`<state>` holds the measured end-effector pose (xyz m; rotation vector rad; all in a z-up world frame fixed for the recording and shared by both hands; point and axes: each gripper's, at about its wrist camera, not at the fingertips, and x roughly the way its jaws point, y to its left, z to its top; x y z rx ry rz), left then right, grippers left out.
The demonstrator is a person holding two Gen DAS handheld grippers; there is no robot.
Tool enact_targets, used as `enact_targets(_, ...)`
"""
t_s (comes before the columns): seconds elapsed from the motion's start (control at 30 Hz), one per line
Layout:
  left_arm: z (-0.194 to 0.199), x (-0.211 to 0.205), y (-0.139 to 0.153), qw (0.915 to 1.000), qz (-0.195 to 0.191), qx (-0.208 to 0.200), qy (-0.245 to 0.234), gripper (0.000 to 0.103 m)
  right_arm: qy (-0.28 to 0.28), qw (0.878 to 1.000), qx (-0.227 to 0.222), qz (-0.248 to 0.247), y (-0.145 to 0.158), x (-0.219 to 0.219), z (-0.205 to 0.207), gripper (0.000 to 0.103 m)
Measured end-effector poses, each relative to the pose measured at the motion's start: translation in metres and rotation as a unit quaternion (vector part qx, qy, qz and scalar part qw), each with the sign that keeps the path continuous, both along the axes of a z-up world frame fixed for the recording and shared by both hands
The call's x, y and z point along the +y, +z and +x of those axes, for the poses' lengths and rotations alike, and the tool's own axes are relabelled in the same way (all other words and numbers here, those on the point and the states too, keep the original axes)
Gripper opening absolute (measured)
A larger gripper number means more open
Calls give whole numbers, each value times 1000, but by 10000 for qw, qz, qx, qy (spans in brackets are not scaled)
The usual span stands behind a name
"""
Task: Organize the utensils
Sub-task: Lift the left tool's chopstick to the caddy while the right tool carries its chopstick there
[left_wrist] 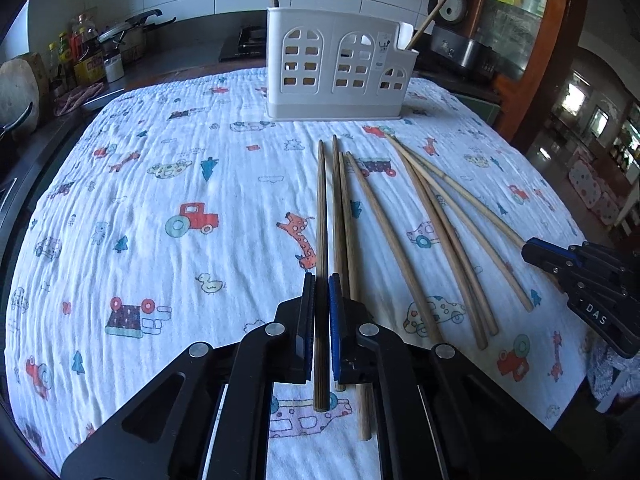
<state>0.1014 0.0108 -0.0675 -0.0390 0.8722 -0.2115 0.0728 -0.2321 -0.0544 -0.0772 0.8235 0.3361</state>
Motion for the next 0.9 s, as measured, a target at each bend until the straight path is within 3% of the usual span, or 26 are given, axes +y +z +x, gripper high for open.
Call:
enact_targets(0.47,-13,3,56,9971,-201,-737,-38,6,99,9973,-721,81,58,6,7,8)
enact_targets(0.9,5,4,94,9934,-236,-1115,-134,6,264,9943,-1020,185,90,20,33,8)
